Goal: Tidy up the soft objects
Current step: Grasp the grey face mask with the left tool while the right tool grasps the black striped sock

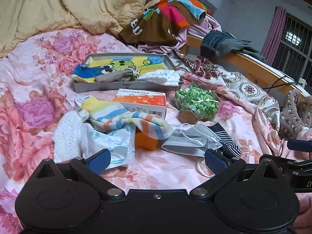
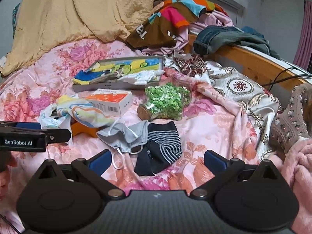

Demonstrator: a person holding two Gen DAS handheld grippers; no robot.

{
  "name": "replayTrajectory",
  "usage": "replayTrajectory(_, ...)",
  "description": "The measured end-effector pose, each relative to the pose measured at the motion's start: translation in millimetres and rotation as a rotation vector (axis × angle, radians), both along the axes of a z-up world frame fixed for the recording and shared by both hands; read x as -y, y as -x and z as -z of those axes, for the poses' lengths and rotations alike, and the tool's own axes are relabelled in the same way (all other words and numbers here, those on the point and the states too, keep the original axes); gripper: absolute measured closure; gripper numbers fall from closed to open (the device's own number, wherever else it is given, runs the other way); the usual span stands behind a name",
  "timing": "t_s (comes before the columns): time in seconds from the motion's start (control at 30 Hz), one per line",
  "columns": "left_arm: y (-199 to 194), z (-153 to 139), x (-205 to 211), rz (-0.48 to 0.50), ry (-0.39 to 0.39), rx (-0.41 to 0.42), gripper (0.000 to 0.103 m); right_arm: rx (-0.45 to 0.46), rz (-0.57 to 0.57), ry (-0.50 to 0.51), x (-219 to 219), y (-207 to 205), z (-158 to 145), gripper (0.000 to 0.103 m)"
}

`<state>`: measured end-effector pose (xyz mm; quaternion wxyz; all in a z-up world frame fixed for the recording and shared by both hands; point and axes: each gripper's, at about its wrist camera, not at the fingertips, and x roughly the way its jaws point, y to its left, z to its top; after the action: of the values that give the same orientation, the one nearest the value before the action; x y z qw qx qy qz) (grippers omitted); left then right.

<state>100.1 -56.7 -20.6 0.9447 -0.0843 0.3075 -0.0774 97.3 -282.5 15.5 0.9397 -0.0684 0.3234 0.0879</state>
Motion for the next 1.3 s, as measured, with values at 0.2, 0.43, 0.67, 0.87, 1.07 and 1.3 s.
replayTrajectory(0.2, -11.5, 5.2, 8.4, 0.034, 0.033, -0.008, 0.001, -0.094, -0.021, 0.003, 16.2, -16.0, 0.0, 0.0)
replayTrajectory(0.43, -32.6, 19.1, 23.4, 0.086, 0.118, -0.056, 0.001, -0.142, -0.098, 0.087, 27.8, -36.5, -4.0, 0.0)
replayTrajectory(0.67, -58.1, 33.2, 31.6, 0.06, 0.237, -0.121, 0.001, -0.187, -0.272, 0.145, 15.6, -62.6, 4.6, 0.0)
replayTrajectory(0.87, -77.1, 39.7, 45.2, 0.001, 0.261, -0.161, 0.001, -0.19, -0.4, 0.206, 8.3, -87.3, 23.4, 0.0)
replayTrajectory(1.07, -93.0, 52.2, 60.5, -0.042, 0.253, -0.223, 0.001, -0.198, -0.427, 0.221, 14.9, -106.5, 44.5, 0.0)
replayTrajectory(1.3, -101.6, 66.3, 52.9, -0.091, 0.365, -0.272, 0.001, -0.231, -0.442, 0.231, 17.6, -109.7, 62.8, 0.0)
